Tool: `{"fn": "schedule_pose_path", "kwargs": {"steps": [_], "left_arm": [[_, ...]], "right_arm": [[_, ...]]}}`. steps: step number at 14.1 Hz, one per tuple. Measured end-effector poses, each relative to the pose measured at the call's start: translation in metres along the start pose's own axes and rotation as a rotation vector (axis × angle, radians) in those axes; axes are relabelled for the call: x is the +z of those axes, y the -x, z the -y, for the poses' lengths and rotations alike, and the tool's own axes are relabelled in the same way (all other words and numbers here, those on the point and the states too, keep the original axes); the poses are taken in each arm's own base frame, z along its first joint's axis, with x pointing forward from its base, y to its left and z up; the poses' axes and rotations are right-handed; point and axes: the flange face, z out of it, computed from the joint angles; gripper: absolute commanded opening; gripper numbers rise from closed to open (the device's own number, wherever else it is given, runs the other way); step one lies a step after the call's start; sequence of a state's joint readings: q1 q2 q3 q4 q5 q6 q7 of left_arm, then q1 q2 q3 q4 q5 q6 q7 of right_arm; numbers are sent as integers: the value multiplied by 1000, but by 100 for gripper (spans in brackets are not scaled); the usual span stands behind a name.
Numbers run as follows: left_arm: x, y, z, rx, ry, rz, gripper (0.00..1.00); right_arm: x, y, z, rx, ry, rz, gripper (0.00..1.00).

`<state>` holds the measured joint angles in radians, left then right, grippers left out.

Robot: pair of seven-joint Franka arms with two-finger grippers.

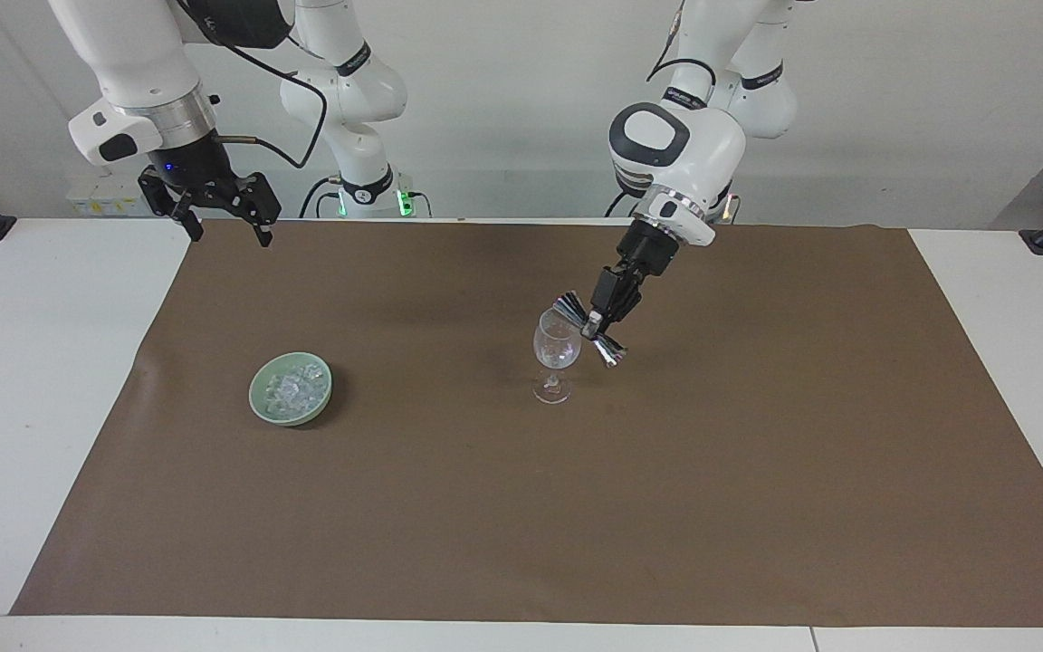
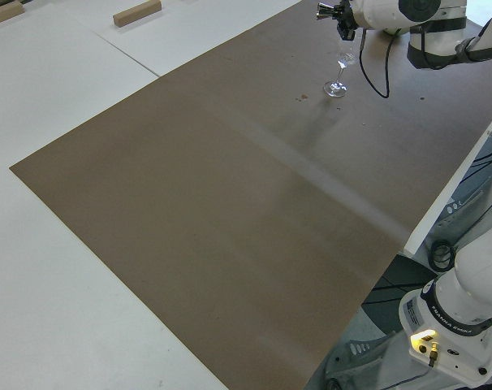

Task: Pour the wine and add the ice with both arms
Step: 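Hold the jigger inverted over the glass with the left gripper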

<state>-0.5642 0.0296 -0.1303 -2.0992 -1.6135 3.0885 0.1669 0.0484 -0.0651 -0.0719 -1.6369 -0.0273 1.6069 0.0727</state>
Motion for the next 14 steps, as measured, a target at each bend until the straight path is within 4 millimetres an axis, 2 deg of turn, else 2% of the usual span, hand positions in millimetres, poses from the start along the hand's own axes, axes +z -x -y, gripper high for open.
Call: {"fn": "schedule_pose_path", "kwargs": {"steps": [14], "left_arm": [[2,-1,-14,190,-3,-12,0]], "right_arm": [[3,-1,1,-2,1,5,100]]}}
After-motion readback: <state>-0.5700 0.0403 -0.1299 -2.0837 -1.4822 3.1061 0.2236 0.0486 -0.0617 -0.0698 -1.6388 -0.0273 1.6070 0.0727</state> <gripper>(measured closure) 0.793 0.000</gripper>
